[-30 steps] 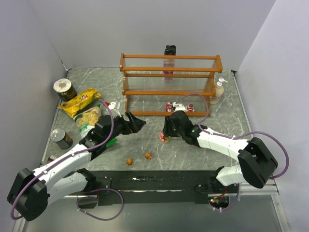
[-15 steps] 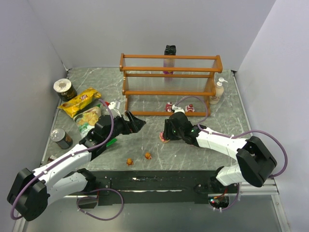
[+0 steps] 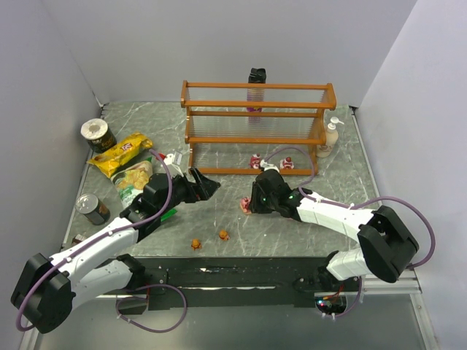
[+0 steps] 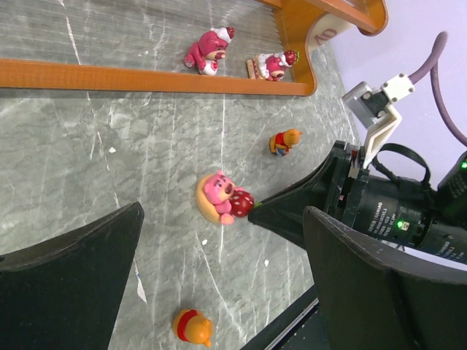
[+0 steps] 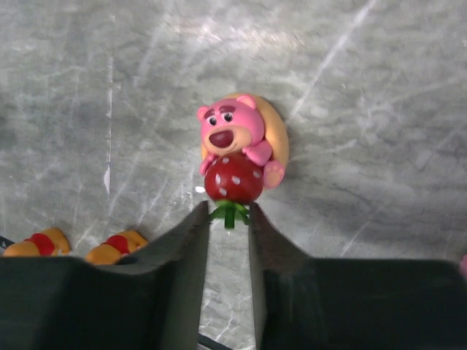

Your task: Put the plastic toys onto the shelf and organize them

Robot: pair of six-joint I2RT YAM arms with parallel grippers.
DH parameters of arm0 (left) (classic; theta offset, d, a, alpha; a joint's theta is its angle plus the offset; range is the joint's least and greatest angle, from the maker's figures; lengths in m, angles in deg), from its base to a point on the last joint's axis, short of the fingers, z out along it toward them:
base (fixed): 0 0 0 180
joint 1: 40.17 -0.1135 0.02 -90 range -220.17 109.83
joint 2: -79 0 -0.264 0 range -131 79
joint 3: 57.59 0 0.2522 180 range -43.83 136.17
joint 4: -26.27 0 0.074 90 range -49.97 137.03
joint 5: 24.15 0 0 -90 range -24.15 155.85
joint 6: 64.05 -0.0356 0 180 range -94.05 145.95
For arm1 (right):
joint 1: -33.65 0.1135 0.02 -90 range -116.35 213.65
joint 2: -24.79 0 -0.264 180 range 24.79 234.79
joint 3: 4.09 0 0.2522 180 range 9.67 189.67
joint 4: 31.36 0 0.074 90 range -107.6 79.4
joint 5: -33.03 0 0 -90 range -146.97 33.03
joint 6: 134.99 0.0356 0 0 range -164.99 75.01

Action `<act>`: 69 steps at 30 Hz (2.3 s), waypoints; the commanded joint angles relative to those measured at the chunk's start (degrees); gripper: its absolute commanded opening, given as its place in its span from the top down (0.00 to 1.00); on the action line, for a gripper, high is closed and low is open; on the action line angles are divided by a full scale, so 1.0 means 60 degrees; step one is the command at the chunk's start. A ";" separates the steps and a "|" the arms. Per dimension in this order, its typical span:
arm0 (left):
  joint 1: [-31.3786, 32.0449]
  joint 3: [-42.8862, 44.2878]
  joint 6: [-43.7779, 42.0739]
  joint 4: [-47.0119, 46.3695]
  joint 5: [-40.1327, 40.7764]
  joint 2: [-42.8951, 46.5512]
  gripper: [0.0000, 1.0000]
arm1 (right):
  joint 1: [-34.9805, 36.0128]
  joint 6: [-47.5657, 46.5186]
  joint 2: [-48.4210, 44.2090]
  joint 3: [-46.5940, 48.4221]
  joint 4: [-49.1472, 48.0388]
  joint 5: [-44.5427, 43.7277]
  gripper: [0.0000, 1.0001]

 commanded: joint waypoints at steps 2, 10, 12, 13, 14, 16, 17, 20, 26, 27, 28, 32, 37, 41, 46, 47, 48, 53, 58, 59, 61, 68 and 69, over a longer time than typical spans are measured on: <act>-0.0033 -0.0068 0.0030 -0.0206 0.0094 0.0033 0.03 | 0.0035 0.0110 -0.0058 0.0346 0.0090 -0.0008 0.84; -0.0033 -0.0068 0.0001 -0.0177 0.0138 0.0106 0.03 | 0.0021 0.0124 0.0104 0.0478 -0.0057 0.0051 1.00; -0.0033 -0.0082 -0.0014 -0.0162 0.0153 0.0106 0.03 | 0.0035 0.0110 0.0089 0.0463 -0.0159 0.0051 1.00; -0.0033 -0.0082 -0.0014 -0.0162 0.0167 0.0106 0.03 | 0.0021 0.0095 0.0089 0.0463 -0.0203 0.0036 1.00; -0.0033 -0.0082 -0.0028 -0.0147 0.0182 0.0121 0.04 | 0.0035 0.0066 0.0075 0.0463 -0.0262 0.0051 1.00; -0.0033 -0.0082 -0.0028 -0.0147 0.0197 0.0135 0.04 | 0.0035 0.0022 -0.0013 0.0390 -0.0495 0.0080 1.00; -0.0033 -0.0082 -0.0043 -0.0147 0.0211 0.0135 0.04 | 0.0021 0.0022 -0.0042 0.0361 -0.0584 0.0124 1.00; -0.0033 -0.0082 -0.0043 -0.0133 0.0211 0.0150 0.03 | 0.0021 -0.0066 -0.0247 0.0214 -0.1081 0.0270 1.00; -0.0047 -0.0068 -0.0072 -0.0118 0.0255 0.0165 0.04 | 0.0020 -0.0212 -0.0409 0.0214 -0.1858 0.0402 1.00; -0.0033 -0.0068 -0.0072 -0.0118 0.0270 0.0179 0.04 | 0.0006 -0.0242 -0.0423 0.0200 -0.1975 0.0605 1.00; -0.0033 -0.0068 -0.0058 -0.0103 0.0299 0.0194 0.03 | 0.0006 -0.0198 -0.0424 0.0214 -0.1990 0.0636 1.00; -0.0033 -0.0068 -0.0058 -0.0030 0.0387 0.0267 0.03 | 0.0021 -0.0183 -0.0453 0.0214 -0.2517 0.0651 1.00; -0.0033 -0.0038 0.0001 0.0262 0.0780 0.0457 0.04 | 0.0021 -0.0198 -0.0409 0.0287 -0.2928 0.0461 1.00; -0.0033 -0.0024 0.0133 0.0730 0.1556 0.0793 0.04 | 0.0021 -0.0242 -0.0044 0.0681 -0.3482 0.0095 1.00; -0.0033 -0.0140 0.0323 0.1097 0.2349 0.1263 0.04 | 0.0021 -0.0286 0.0908 0.1399 -0.3967 -0.0256 1.00; -0.0033 -0.0170 0.0367 0.1112 0.2481 0.1437 0.03 | 0.0021 -0.0300 0.1054 0.1604 -0.4084 -0.0358 1.00; -0.0033 -0.0199 0.0382 0.1127 0.2612 0.1512 0.03 | 0.0021 -0.0301 0.1317 0.1736 -0.4259 -0.0432 1.00; -0.0033 -0.0317 0.0411 0.1113 0.2775 0.1761 0.03 | 0.0021 -0.0432 0.2254 0.2409 -0.4875 -0.0872 1.00; -0.0033 -0.0258 0.0411 0.1127 0.2746 0.1644 0.04 | 0.0064 -0.0286 0.2901 0.2806 -0.5489 -0.1354 1.00; -0.0033 -0.0273 0.0411 0.1113 0.2731 0.1615 0.04 | 0.0079 -0.0286 0.3090 0.2865 -0.5593 -0.1486 1.00; -0.0033 -0.0287 0.0397 0.1098 0.2716 0.1600 0.04 | 0.0166 -0.0300 0.3311 0.3026 -0.5711 -0.1866 1.00; -0.0033 -0.0331 0.0397 0.1069 0.2746 0.1542 0.03 | 0.0372 -0.0301 0.4219 0.3729 -0.5990 -0.2702 1.00; -0.0033 -0.0331 0.0382 0.1054 0.2746 0.1542 0.04 | 0.0372 -0.0301 0.4293 0.3773 -0.5990 -0.2761 1.00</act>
